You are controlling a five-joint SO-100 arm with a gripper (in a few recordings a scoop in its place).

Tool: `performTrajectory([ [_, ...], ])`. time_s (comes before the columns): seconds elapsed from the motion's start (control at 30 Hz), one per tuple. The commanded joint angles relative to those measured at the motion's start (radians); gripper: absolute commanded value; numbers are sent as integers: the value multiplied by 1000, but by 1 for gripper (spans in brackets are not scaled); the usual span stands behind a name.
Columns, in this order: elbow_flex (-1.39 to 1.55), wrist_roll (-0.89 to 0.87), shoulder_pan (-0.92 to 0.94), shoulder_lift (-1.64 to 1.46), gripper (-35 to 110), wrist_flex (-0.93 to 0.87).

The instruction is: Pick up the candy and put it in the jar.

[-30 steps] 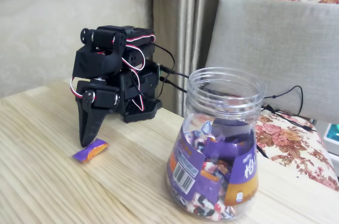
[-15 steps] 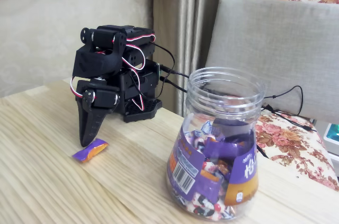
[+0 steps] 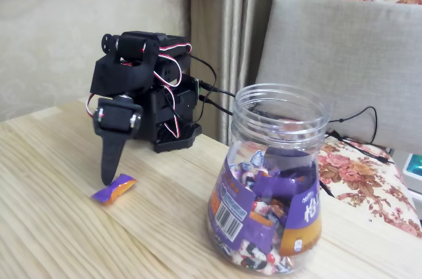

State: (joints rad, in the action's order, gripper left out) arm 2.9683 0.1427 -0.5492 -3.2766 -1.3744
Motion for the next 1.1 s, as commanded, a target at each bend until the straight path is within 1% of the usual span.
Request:
performTrajectory([
  [0.0, -46, -428, -44, -17, 1, 71],
  [0.17, -44, -528, 54, -5, 0, 58],
  [0.47, -43, -534, 58, -5, 0, 58],
  [0.67, -41, -581, 104, -3, 0, 48],
  [0.73, -23, -601, 98, -3, 0, 118],
  [0.8, 5, -569, 98, -3, 0, 230],
  [0.87, 6, -534, 81, -3, 0, 299],
  [0.97, -43, -595, 75, -3, 0, 293],
  [1.07, -54, -591, 87, -3, 0, 337],
])
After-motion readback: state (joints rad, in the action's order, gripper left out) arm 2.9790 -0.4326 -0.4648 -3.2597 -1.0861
